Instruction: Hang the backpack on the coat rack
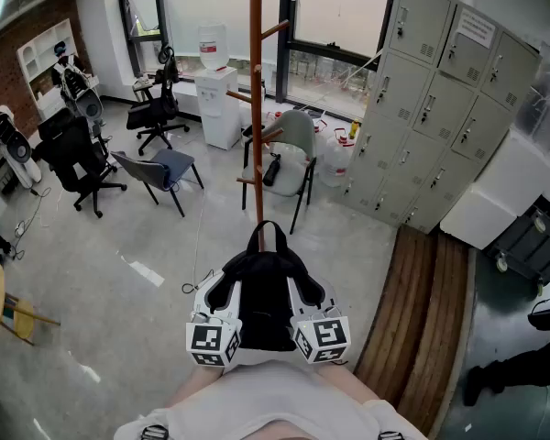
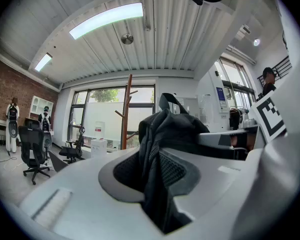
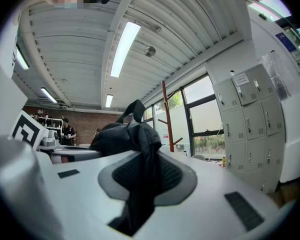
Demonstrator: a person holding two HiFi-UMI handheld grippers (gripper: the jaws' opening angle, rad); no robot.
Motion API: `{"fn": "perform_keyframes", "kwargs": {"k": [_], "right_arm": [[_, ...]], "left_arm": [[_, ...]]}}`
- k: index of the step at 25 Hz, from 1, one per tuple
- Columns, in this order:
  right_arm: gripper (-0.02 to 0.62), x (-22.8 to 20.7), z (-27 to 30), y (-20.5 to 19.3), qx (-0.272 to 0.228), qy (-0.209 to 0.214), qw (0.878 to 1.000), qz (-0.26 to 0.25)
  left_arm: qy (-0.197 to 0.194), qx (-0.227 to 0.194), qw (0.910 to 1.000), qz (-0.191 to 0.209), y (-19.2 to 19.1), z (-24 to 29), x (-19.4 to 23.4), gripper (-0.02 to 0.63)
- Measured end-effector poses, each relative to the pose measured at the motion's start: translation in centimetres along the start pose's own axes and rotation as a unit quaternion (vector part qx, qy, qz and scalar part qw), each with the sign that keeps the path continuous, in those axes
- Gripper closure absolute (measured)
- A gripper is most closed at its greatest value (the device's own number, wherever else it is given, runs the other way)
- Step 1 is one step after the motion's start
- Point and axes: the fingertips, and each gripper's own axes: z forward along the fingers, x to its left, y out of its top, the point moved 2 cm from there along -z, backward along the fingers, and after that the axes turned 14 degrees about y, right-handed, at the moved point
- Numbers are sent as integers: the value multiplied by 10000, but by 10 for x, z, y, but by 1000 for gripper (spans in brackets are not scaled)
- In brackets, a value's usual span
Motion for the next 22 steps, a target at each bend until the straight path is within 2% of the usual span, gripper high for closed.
{"fn": "perform_keyframes", "kwargs": {"k": [16,22], "right_arm": [[532,2,10,-2,107,62,9999,-56],[532,7,18,-8,177,-42,9998,-56]], "left_arm": [[-45,40,10000,54,0,3,7,522],[-156,77,9998,42,-5,6,17,522]]}}
